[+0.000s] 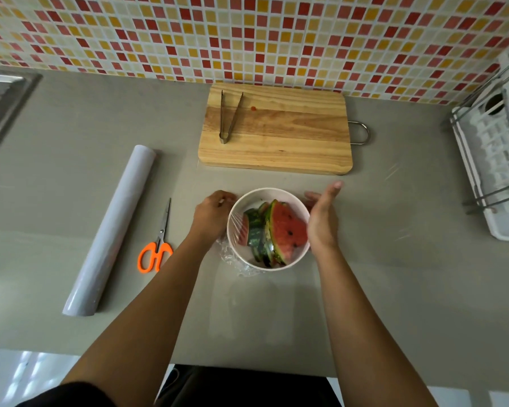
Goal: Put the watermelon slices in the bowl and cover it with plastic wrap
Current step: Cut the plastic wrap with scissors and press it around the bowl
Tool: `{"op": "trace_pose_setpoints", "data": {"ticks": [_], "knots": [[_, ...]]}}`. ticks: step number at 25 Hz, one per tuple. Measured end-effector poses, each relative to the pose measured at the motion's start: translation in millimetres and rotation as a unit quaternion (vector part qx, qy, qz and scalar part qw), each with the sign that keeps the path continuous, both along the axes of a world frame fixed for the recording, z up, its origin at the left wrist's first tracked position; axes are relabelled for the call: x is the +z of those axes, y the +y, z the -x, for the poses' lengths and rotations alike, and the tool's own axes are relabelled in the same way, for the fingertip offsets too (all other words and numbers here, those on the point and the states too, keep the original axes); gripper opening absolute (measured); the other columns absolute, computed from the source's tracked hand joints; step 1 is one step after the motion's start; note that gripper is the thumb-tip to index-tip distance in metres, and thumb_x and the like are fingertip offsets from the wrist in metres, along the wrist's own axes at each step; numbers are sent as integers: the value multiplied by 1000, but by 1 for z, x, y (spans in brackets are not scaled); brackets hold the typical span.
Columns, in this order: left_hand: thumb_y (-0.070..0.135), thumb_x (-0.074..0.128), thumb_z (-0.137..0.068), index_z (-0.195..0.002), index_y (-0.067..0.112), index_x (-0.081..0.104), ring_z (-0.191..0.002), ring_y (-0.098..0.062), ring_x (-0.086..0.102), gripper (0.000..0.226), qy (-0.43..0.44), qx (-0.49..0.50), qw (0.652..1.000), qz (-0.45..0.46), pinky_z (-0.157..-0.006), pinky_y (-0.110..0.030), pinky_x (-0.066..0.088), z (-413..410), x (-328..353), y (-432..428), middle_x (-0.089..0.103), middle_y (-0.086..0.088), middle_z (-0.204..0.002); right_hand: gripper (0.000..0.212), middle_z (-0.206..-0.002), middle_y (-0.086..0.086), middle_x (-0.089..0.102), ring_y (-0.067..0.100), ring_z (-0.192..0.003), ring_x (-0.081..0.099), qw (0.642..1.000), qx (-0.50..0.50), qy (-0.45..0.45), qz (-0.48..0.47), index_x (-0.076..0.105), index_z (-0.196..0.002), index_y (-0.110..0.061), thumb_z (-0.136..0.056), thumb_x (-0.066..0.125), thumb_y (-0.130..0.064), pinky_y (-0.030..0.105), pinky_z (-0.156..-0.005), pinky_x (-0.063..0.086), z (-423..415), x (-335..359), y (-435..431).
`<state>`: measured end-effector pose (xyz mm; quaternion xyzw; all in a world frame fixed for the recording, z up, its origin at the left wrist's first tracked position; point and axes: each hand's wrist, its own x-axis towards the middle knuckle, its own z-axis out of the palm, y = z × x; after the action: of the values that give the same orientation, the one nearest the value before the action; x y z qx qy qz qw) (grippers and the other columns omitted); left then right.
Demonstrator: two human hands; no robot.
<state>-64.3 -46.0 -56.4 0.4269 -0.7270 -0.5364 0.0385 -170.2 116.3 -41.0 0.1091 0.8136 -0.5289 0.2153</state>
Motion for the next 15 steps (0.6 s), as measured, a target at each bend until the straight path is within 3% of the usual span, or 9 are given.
{"op": "trace_pose_setpoints", "data": {"ticks": [2,5,8,11,15], "knots": [[28,39,-96,-100,9,64,-87,-24,59,31,-23,-12,997,78,-77,-35,49,0,-1,-5,67,-8,-101,83,-111,11,67,30,-102,61,999,-12,-33,10,65,-104,-18,-80,8,-75,48,-95,46,4,-5,15],[30,37,-99,-94,5,59,-80,-28,57,34,-45,-66,980,184,-70,-34,43,-5,-5,-10,66,-16,-93,55,-104,14,67,32,-96,63,993,96,-61,-42,64,-98,-9,-92,28,-51,47,-89,52,-1,-14,32],[37,32,-100,-97,5,61,-84,-37,59,43,-24,-45,980,191,-76,-40,46,-12,-1,-8,67,-19,-88,38,-98,11,67,27,-88,63,992,82,-99,16,61,-99,-11,-93,35,-38,40,-80,54,-8,-17,33],[51,22,-98,-100,13,60,-88,-31,56,54,-20,8,989,143,-79,-38,41,-24,10,-6,67,-13,-86,39,-99,7,64,23,-89,61,994,52,-89,44,55,-99,-16,-91,35,-48,38,-80,51,-9,-18,30],[52,26,-96,-99,12,51,-86,-33,51,47,-40,113,985,121,-72,-36,31,-38,14,16,59,-14,-92,57,-109,13,63,26,-99,59,994,70,-79,35,56,-105,-13,-83,28,-58,39,-86,48,-11,-19,27]]}}
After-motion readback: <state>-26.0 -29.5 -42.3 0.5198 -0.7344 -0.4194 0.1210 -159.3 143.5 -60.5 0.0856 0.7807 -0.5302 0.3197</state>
